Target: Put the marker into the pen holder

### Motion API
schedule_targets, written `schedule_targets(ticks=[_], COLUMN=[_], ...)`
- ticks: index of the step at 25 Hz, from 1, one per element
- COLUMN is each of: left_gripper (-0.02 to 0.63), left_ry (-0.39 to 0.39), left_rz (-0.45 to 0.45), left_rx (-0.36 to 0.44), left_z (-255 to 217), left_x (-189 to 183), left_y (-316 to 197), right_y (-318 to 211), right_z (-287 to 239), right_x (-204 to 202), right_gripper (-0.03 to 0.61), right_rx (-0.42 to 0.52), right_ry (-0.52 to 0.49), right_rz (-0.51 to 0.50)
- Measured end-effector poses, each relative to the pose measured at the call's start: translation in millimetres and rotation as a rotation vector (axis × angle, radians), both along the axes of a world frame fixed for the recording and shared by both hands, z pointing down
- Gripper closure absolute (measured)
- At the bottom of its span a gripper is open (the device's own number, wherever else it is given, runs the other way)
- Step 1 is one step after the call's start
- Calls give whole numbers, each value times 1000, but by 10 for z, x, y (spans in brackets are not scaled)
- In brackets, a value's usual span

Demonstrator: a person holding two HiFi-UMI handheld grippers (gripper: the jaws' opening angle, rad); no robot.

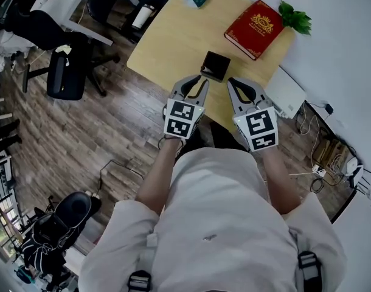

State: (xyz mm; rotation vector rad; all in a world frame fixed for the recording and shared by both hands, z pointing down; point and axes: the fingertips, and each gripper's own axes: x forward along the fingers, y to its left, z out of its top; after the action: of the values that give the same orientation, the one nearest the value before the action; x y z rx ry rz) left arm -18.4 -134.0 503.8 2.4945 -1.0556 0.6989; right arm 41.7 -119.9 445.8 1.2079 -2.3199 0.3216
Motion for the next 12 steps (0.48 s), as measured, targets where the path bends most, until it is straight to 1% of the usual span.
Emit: schedule_targets(ticks=[5,12], left_gripper=[540,541], left_ry=[16,45], left_rz=[48,101], left_rx=[14,52], left_z=[-120,-346], left_x=[-171,-413], left_y=[192,422], right_y=[163,412], right_z=[-75,-147], right_x=[-93,-286], right_gripper=[575,575], right_rx=[29,40], right_ry=[16,37], right_rz=[64,119])
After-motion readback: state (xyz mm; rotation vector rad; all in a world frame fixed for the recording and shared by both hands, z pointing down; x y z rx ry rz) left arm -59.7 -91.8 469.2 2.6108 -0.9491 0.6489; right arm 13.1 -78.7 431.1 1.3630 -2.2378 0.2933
